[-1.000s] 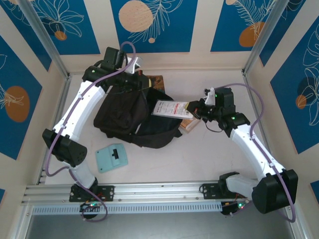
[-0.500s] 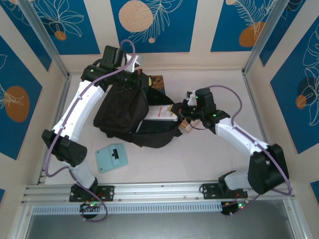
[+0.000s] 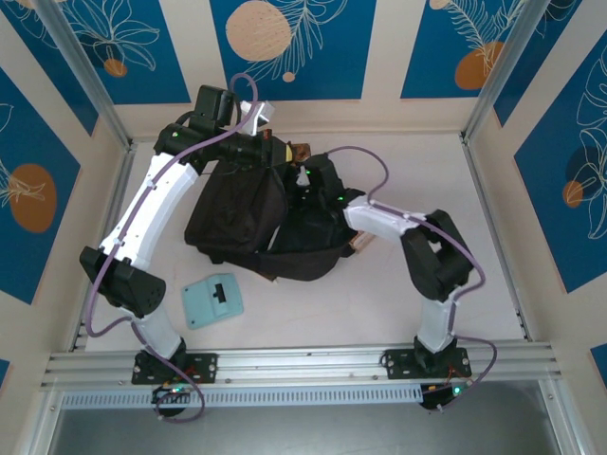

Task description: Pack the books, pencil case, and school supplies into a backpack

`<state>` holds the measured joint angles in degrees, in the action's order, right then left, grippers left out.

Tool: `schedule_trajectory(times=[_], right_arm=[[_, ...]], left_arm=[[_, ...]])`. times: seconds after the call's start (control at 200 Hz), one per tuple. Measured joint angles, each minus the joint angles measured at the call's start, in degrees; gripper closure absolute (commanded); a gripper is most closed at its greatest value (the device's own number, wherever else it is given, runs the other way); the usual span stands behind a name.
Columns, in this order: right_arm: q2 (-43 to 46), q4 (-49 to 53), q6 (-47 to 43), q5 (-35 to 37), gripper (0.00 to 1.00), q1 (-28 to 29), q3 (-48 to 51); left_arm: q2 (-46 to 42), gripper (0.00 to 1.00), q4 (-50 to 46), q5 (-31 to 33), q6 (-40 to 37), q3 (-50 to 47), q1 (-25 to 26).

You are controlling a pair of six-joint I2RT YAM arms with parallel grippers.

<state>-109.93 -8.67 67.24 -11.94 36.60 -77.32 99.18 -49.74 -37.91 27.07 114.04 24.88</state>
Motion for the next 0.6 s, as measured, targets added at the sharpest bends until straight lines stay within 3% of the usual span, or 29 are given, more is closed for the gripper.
schedule_trajectory(times=[0.08, 0.165, 0.395, 0.6], right_arm=[[-2.32, 2.73, -1.22, 1.18, 0.31, 0.59, -2.75], [-1.53, 6.45, -3.98, 2.4, 0.19, 0.44, -2.95], [9.99, 16.7, -12.17, 4.48, 0.17, -1.4, 1.42], [23.74, 22.49, -19.34, 7.74, 0.24, -2.49, 6.47]], left_arm=[[0.11, 1.0, -0.02, 0.04, 0.0, 0.0, -0.07], [0.33, 1.0, 0.04, 0.0, 0.04, 0.0, -0.28], [0.31, 1.0, 1.75, 1.49, 1.55, -0.79, -1.86], [-1.38, 1.0, 5.7, 6.4, 4.85, -7.21, -5.75]])
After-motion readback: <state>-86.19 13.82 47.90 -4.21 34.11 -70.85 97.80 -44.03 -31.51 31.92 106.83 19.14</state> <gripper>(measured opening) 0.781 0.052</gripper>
